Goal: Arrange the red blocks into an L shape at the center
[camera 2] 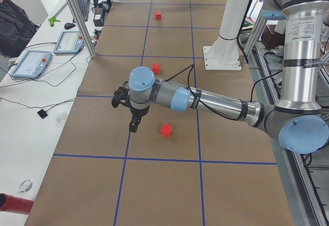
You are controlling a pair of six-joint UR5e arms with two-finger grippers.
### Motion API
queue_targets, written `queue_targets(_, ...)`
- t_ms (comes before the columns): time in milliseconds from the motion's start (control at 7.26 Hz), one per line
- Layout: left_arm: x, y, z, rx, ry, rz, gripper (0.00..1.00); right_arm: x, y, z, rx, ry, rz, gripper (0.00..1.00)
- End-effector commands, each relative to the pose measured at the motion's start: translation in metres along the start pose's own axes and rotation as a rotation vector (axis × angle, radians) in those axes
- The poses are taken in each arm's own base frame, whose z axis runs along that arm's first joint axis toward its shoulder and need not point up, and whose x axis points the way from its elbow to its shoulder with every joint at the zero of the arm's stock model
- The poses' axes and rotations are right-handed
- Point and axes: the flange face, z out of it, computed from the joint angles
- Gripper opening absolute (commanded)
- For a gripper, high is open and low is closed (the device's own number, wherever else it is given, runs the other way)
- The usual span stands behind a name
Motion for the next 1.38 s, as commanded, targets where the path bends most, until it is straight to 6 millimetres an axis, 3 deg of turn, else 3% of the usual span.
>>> queue_targets(0,0.099,-0.072,0.03,-0.018,0.055,-0.041,1.0,-0.011,-0.002,-0.007,0.015,-0.005,-0.031,0.99)
queue_targets(138,0.178,-0.108,0.046,-0.023,0.081,-0.158,1.0,-0.016,-0.003,-0.006,0.011,-0.01,-0.033,0.99)
queue_targets(275,0.246,-0.123,0.06,-0.01,0.073,-0.214,1.0,-0.03,-0.016,-0.01,0.021,-0.01,-0.062,0.99)
queue_targets(551,0.373,-0.121,0.107,0.031,0.032,-0.24,1.0,-0.029,-0.021,-0.008,0.02,-0.004,-0.062,0.99)
queue_targets(688,0.423,-0.108,0.135,0.052,0.005,-0.235,1.0,-0.024,-0.014,-0.003,0.008,-0.007,-0.049,0.99)
queue_targets(826,0.451,-0.093,0.158,0.098,0.012,-0.248,1.0,-0.024,-0.015,-0.004,0.023,-0.006,-0.068,0.99)
queue_targets(964,0.465,-0.086,0.185,0.117,0.045,-0.281,1.0,-0.018,-0.01,0.002,0.039,-0.006,-0.085,0.99)
queue_targets(1239,0.494,-0.064,0.222,0.112,0.028,-0.253,1.0,-0.015,-0.013,0.005,0.078,-0.012,-0.119,0.99)
